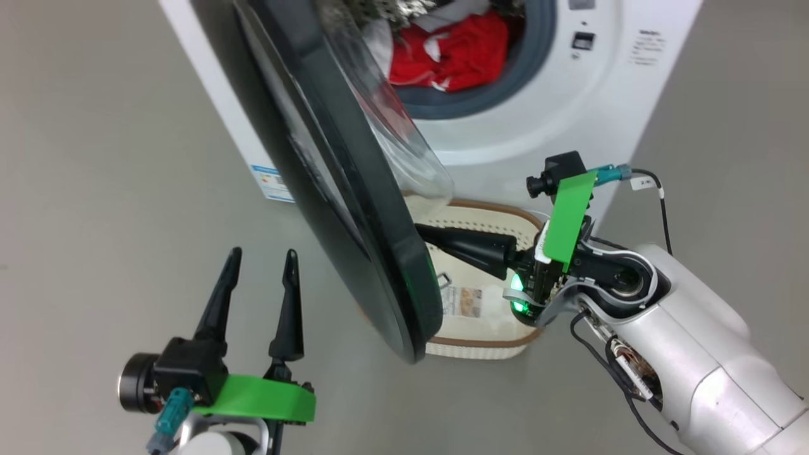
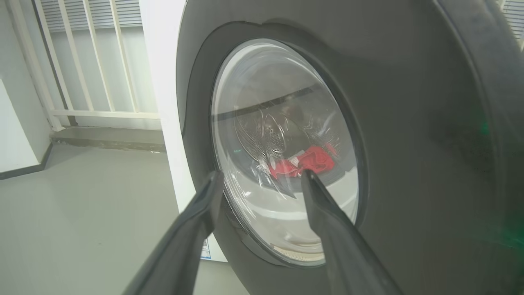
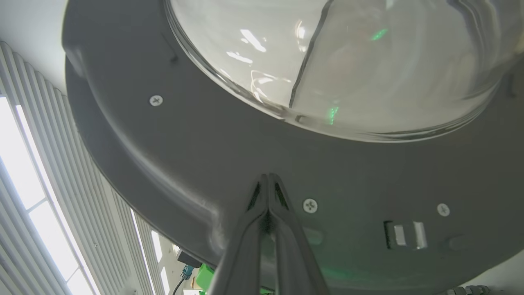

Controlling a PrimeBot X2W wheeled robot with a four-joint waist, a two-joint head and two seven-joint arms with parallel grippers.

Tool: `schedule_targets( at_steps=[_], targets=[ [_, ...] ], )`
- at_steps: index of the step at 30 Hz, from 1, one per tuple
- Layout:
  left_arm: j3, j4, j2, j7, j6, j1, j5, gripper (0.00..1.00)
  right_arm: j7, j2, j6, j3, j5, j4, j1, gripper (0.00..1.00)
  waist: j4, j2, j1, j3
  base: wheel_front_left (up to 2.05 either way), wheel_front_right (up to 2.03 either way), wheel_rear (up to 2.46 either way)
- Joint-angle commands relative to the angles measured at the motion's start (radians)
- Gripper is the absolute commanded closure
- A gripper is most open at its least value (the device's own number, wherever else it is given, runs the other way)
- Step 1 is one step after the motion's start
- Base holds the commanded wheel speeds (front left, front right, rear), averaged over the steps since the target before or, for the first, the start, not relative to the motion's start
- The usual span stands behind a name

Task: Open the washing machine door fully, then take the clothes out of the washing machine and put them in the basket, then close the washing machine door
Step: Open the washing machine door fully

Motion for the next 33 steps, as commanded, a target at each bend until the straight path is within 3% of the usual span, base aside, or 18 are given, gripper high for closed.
schedule_targets(
  at_steps=[1,21,33],
  targets=[
    [0.037,-0.019,0.018,-0.005,-0.001,0.005,0.002,0.0,-0.004,0.025,0.004,0.011,0.015,-0.027,0.017,1.0,0.036,0.0,0.0,-0.027,0.0,0.0,0.0],
    [0.036,-0.014,0.017,-0.005,0.007,0.038,-0.014,0.0,-0.017,0.043,0.004,0.066,0.028,0.008,0.036,1.0,0.205,0.0,0.0,-0.075,0.0,0.0,0.0],
    [0.052,-0.04,0.019,-0.005,0.018,0.067,-0.019,0.0,-0.016,0.068,0.004,0.104,0.022,0.036,0.012,1.0,0.228,0.0,0.0,-0.067,0.0,0.0,0.0]
  ],
)
